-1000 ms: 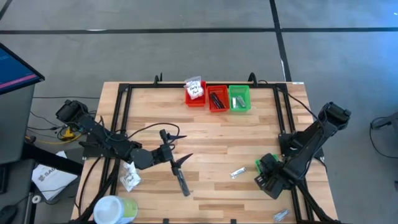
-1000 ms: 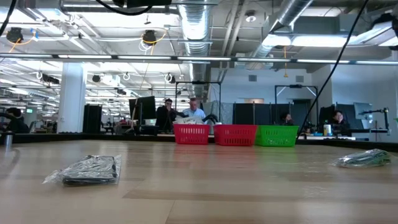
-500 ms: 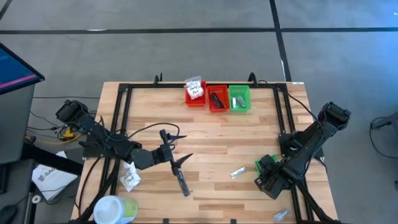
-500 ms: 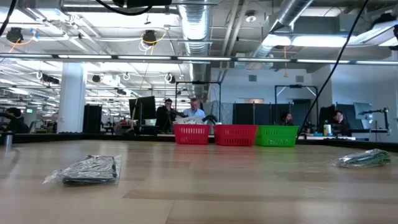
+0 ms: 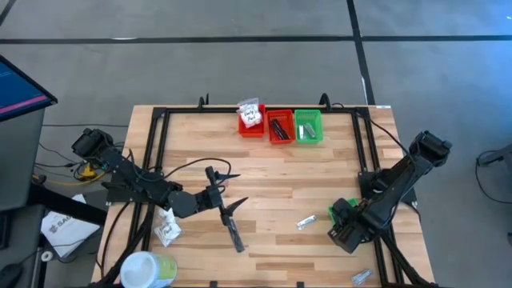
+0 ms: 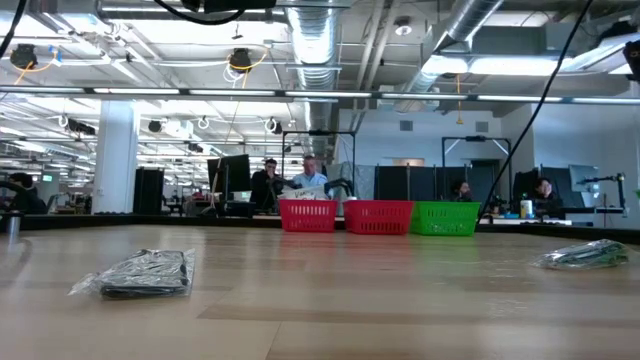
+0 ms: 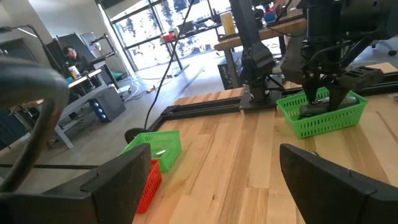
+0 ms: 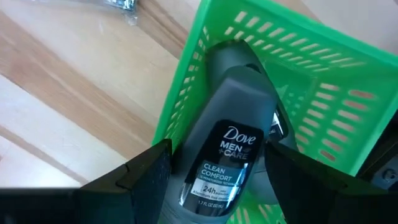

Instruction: Pick & Place Travel size toiletries

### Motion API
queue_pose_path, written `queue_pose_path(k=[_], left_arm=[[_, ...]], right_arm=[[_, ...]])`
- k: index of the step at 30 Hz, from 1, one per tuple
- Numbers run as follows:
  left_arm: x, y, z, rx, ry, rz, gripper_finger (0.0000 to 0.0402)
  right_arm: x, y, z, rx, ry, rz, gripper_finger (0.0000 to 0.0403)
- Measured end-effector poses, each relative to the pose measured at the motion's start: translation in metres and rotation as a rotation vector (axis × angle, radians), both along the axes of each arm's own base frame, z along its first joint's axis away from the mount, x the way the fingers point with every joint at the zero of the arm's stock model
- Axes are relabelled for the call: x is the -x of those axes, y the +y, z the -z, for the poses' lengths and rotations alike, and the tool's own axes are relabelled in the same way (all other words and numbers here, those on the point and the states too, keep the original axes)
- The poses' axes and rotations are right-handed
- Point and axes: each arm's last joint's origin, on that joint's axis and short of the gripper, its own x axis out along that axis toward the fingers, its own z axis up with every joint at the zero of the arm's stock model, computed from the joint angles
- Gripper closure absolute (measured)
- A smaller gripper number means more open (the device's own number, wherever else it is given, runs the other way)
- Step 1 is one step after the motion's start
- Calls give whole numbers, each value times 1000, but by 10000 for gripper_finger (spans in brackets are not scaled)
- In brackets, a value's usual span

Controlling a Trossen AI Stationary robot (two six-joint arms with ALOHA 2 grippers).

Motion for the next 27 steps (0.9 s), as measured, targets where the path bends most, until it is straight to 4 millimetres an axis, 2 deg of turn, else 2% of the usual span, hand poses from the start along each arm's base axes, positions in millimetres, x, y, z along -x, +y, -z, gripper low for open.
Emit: queue_pose_path(k=[8,18,23,27], left_arm=[[0,0,0,4,-2,-1,55],[0,0,0,4,-2,-1,55],[0,0,0,4,-2,-1,55],[1,-1,0,4,-2,4,55]], right_arm=[[10,-11,-18,-14,-17,21,155],[19,-25,-40,-15,-151,25,155],[17,-31,-51,60,-346,-47,155],[9,-31,-64,141,-588,-168,155]])
